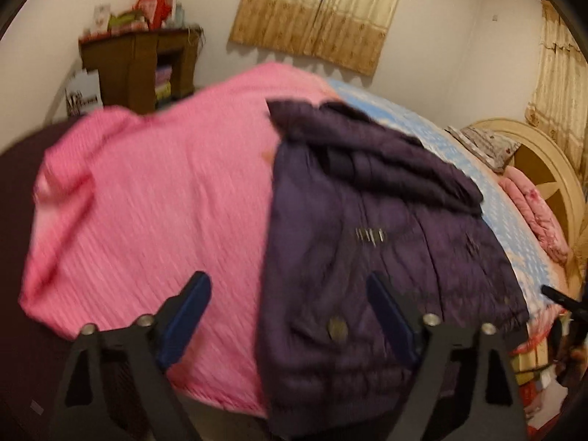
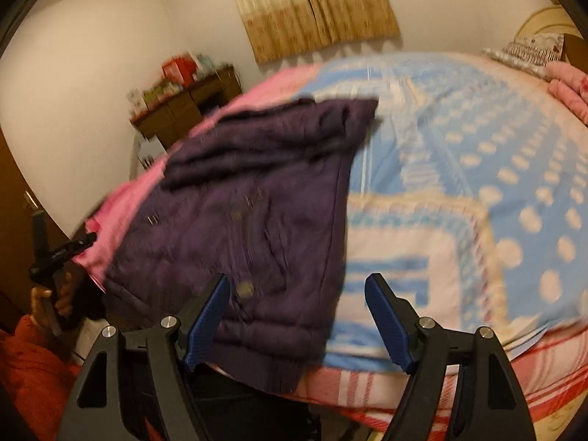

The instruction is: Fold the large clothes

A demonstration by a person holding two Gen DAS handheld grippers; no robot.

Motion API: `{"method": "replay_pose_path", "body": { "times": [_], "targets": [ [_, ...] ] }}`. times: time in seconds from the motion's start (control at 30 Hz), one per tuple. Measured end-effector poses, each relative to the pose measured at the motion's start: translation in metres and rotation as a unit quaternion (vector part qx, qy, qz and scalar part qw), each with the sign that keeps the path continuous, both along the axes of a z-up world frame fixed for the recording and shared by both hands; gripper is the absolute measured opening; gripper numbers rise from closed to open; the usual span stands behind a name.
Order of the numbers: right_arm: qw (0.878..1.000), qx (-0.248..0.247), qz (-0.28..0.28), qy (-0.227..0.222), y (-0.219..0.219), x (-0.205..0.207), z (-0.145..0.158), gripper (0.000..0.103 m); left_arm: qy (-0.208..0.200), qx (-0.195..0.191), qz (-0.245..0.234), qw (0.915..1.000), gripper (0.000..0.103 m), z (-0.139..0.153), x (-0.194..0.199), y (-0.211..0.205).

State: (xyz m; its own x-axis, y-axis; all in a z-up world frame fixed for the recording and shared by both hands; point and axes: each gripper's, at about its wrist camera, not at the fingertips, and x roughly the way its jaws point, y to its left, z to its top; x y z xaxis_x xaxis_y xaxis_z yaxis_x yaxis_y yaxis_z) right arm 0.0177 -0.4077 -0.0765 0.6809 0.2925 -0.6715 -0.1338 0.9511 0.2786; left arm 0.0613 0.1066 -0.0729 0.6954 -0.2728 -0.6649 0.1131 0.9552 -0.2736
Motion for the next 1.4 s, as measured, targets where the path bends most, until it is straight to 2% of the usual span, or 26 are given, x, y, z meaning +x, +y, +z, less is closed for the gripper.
{"method": "replay_pose_path", "body": {
  "times": [0.13, 0.27, 0.3, 0.33, 0.4, 0.43, 0.47, 0.5, 0.57, 0.63, 0.67, 0.7, 0.73, 0.8, 0.9, 1.0, 1.13, 1.33, 1.4],
  "targets": [
    [1.0, 0.005, 0.0, 0.026, 0.012, -0.006, -0.026, 0.076, 0.017, 0.011, -0.018, 0.9996, 0.084, -0.022, -0.011, -0.015],
    [0.998, 0.036, 0.003, 0.059, 0.02, -0.01, -0.052, 0.076, 0.043, 0.006, -0.025, 0.9988, 0.084, -0.043, -0.019, -0.018],
    [0.998, 0.032, 0.005, 0.053, 0.024, -0.014, -0.054, 0.076, 0.049, 0.002, -0.023, 0.9985, 0.084, -0.047, -0.019, -0.018],
    [0.998, 0.025, 0.009, 0.048, 0.028, -0.016, -0.054, 0.076, 0.055, -0.008, -0.023, 0.9982, 0.082, -0.052, -0.018, -0.018],
    [0.999, 0.013, 0.015, 0.051, 0.032, -0.015, -0.054, 0.076, 0.068, -0.04, -0.024, 0.9966, 0.068, -0.06, -0.017, -0.014],
    [0.998, 0.013, 0.016, 0.054, 0.033, -0.015, -0.054, 0.076, 0.078, -0.06, -0.023, 0.9949, 0.065, -0.063, -0.016, -0.012],
    [0.998, 0.012, 0.017, 0.057, 0.034, -0.013, -0.053, 0.074, 0.075, -0.064, -0.021, 0.9949, 0.062, -0.064, -0.017, -0.012],
    [0.998, 0.007, 0.017, 0.063, 0.035, -0.011, -0.054, 0.066, 0.072, -0.063, -0.021, 0.9952, 0.06, -0.064, -0.019, -0.013],
    [0.997, -0.013, 0.017, 0.073, 0.037, -0.009, -0.055, 0.061, 0.068, -0.055, -0.024, 0.9959, 0.051, -0.064, -0.022, -0.015],
    [0.996, -0.023, 0.016, 0.08, 0.037, -0.008, -0.054, 0.051, 0.069, -0.063, -0.023, 0.9954, 0.043, -0.062, -0.023, -0.014],
    [0.996, -0.016, 0.016, 0.085, 0.036, -0.007, -0.054, 0.042, 0.071, -0.073, -0.022, 0.9946, 0.037, -0.06, -0.023, -0.011],
    [0.995, 0.013, 0.016, 0.093, 0.031, -0.006, -0.053, 0.036, 0.077, -0.09, -0.018, 0.9927, 0.033, -0.057, -0.023, -0.007],
    [0.994, 0.048, 0.014, 0.101, 0.024, -0.006, -0.051, 0.035, 0.08, -0.103, -0.016, 0.9913, 0.026, -0.054, -0.023, -0.003],
    [0.988, 0.113, 0.013, 0.106, 0.014, -0.006, -0.043, 0.029, 0.077, -0.134, -0.026, 0.9876, 0.024, -0.039, -0.022, 0.002],
    [0.981, 0.172, 0.036, 0.08, 0.009, -0.002, -0.016, 0.025, 0.059, -0.121, -0.047, 0.9898, 0.024, -0.007, -0.018, -0.007],
    [0.975, 0.209, 0.062, 0.047, 0.008, 0.013, 0.016, 0.024, 0.043, -0.118, -0.068, 0.9898, 0.024, 0.026, -0.005, -0.017],
    [0.964, 0.254, 0.081, 0.021, 0.005, 0.047, 0.05, 0.023, 0.04, -0.151, -0.076, 0.9849, 0.023, 0.064, 0.033, -0.02],
    [0.962, 0.265, 0.068, -0.026, -0.008, 0.115, 0.101, 0.019, 0.041, -0.161, -0.055, 0.9846, 0.023, 0.105, 0.113, -0.033],
    [0.96, 0.271, 0.052, -0.053, -0.019, 0.138, 0.119, 0.011, 0.04, -0.161, -0.044, 0.9851, 0.023, 0.115, 0.142, -0.04]
  ]
}}
